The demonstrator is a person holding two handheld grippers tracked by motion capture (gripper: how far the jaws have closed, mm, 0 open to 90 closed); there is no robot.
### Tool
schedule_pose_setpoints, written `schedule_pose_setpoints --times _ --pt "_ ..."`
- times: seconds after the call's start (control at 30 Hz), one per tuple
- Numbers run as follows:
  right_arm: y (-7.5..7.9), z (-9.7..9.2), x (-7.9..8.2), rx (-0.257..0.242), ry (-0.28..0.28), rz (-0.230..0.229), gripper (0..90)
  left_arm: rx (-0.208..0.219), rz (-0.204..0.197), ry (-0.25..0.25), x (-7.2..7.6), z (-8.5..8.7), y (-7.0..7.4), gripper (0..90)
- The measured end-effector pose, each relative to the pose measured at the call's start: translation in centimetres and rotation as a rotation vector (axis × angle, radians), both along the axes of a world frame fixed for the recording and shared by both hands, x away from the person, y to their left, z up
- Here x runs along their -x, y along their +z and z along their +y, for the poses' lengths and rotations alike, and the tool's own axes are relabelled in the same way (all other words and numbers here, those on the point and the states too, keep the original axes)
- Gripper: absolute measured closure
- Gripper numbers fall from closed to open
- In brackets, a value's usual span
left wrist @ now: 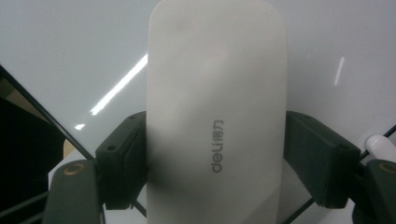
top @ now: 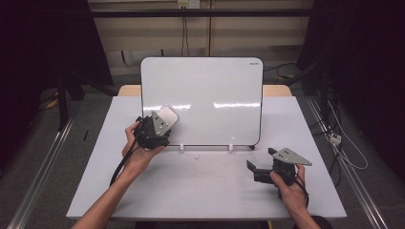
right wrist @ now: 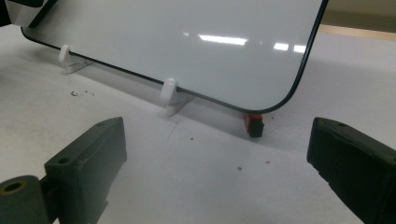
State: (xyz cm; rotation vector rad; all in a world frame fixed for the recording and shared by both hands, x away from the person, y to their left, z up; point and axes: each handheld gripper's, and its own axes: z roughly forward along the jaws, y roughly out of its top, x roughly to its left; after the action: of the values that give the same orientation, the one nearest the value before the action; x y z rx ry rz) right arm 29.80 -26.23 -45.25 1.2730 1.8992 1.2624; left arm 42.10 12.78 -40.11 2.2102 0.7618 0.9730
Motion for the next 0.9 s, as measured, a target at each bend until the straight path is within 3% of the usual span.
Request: schedule_pose_setpoints --times 0.2,0.53,0.7,0.9 --pt "0.0 -0.1 0.0 -0.002 -0.001 0.001 4.5 0.023 0.027 -0.017 -0.1 -0.1 -0.1 13.3" --pt "0.0 0.0 0.0 0.000 -0.007 0.002 4.5 0.082 0.012 -0.022 0.0 0.3 0.4 7.2" --pt "0.0 -0.1 0.0 -0.004 -0.016 0.002 4.6 0.119 0.029 -0.034 0.1 0.4 0.6 5.9" --pt "0.1 0.1 -0.3 -0.008 -0.023 0.001 4.8 0.160 0.091 -0.057 0.2 1.0 0.9 4.9"
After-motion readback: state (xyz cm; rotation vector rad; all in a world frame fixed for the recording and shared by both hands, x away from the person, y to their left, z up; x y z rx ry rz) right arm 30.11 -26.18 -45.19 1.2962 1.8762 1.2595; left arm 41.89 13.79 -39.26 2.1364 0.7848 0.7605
